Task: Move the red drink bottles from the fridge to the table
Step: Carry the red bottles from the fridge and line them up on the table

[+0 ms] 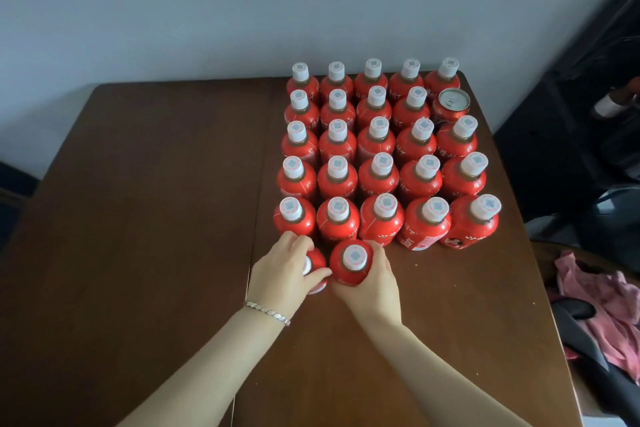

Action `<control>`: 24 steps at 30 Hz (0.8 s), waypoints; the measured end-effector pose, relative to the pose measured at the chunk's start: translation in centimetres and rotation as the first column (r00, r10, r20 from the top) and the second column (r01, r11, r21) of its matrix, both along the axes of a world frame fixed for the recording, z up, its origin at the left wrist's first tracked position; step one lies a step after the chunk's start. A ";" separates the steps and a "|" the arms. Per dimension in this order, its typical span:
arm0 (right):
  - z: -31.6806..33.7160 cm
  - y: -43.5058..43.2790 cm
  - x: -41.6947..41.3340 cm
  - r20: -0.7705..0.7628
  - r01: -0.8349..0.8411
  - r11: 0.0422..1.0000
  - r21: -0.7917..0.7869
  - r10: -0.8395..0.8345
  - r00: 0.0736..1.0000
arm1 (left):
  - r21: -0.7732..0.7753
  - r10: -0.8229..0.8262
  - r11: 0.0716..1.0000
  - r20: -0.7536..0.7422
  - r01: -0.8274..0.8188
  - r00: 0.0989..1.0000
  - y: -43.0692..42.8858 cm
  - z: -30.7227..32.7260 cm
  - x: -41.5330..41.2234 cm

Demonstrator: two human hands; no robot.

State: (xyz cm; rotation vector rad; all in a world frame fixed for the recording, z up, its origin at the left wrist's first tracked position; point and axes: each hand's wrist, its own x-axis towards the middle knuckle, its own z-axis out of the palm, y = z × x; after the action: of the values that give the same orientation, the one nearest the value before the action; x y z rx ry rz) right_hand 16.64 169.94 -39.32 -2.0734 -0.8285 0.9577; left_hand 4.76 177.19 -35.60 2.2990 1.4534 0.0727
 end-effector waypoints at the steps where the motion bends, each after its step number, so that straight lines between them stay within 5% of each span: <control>1: -0.2 0.1 -0.2 -0.005 0.007 1.000 -0.012 -0.007 1.000 | -0.019 0.044 0.999 0.066 -0.043 0.997 0.0 -0.3 -0.1; 6: 0.0 0.2 -1.0 -0.074 0.038 0.996 -0.079 -0.043 0.996 | -0.133 0.317 0.947 0.208 -0.294 0.925 0.1 -1.1 -0.8; 11: 0.3 0.3 -1.9 -0.177 0.049 0.996 -0.071 -0.061 0.982 | -0.593 0.593 0.706 0.198 -0.387 0.780 -0.4 -1.9 -1.7; 24: 0.6 0.7 -0.6 -0.177 -0.204 0.949 -0.239 0.164 0.970 | -0.621 0.589 0.709 0.261 -0.334 0.765 -0.2 -2.4 -0.8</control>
State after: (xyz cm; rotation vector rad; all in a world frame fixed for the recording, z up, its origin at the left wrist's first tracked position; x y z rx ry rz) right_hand 16.07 170.69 -38.75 -2.1278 -0.8658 1.3737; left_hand 3.94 177.02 -38.02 1.2920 1.5296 0.2797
